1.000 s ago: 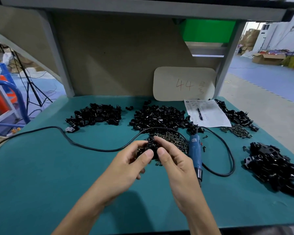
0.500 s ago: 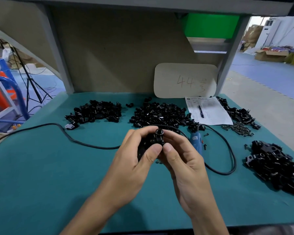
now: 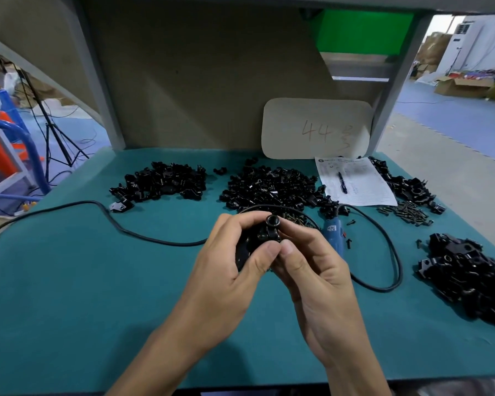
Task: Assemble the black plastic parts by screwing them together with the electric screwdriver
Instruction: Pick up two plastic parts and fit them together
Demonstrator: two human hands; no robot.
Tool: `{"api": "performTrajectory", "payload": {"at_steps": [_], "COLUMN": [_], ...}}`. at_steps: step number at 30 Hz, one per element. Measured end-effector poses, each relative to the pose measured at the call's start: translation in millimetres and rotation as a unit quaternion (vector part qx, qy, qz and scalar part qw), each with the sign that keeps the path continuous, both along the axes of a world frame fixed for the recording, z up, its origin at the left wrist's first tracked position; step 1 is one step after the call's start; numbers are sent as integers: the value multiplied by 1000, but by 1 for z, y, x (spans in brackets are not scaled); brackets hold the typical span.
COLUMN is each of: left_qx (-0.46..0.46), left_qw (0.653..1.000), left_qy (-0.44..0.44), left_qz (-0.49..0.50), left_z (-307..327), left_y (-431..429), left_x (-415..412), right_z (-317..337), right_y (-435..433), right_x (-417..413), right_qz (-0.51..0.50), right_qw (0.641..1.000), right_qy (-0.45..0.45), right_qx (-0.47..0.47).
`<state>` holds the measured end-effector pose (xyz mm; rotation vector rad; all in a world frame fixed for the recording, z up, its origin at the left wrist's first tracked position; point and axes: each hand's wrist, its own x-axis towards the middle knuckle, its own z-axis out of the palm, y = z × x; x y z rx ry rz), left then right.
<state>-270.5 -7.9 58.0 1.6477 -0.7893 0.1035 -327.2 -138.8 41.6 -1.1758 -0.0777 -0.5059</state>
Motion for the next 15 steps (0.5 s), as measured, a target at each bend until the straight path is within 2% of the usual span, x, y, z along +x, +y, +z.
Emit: {"api": "performTrajectory", "payload": {"at_steps": [15], "left_qx": [10], "left_qw": [1000], "left_qy": [2], "left_qz": [8], "left_z": [-10], "left_y": [-3], "left_x": [6], "right_z": [-9], "right_y": [-2], "right_x": [6], "right_qz": [-1], "right_qw": [1000], "right_qy": [8], "right_qx": [16]}}
